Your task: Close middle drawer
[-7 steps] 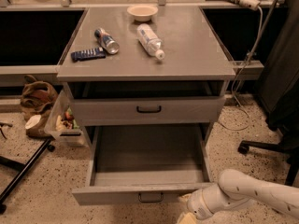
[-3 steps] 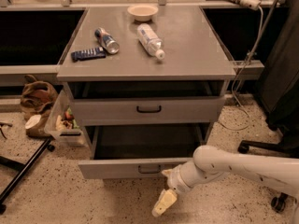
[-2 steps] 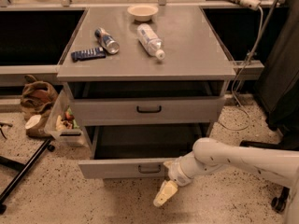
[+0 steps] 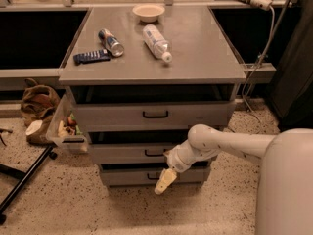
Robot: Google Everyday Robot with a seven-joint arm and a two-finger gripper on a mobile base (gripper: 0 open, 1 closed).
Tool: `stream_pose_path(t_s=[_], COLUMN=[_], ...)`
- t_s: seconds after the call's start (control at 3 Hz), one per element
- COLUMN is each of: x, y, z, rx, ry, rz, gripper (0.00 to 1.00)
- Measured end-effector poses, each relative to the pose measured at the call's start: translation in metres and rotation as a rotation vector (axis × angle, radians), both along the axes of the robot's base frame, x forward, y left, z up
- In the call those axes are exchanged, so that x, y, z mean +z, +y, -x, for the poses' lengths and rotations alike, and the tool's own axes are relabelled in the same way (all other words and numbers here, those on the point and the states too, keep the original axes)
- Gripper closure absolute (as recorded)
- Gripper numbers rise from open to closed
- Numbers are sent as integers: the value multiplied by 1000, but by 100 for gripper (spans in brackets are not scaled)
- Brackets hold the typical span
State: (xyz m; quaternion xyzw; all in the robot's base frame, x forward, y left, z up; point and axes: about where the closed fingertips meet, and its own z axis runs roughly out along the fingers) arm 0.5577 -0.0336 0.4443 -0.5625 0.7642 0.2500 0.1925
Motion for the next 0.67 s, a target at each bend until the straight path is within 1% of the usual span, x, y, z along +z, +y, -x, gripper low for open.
stream_pose_path(t_s=[0.33,0.67], x=[0,-1], y=[0,0], z=[0,-13], rx=[0,-22], ry=[0,-37], rz=[0,12], gripper=[0,0])
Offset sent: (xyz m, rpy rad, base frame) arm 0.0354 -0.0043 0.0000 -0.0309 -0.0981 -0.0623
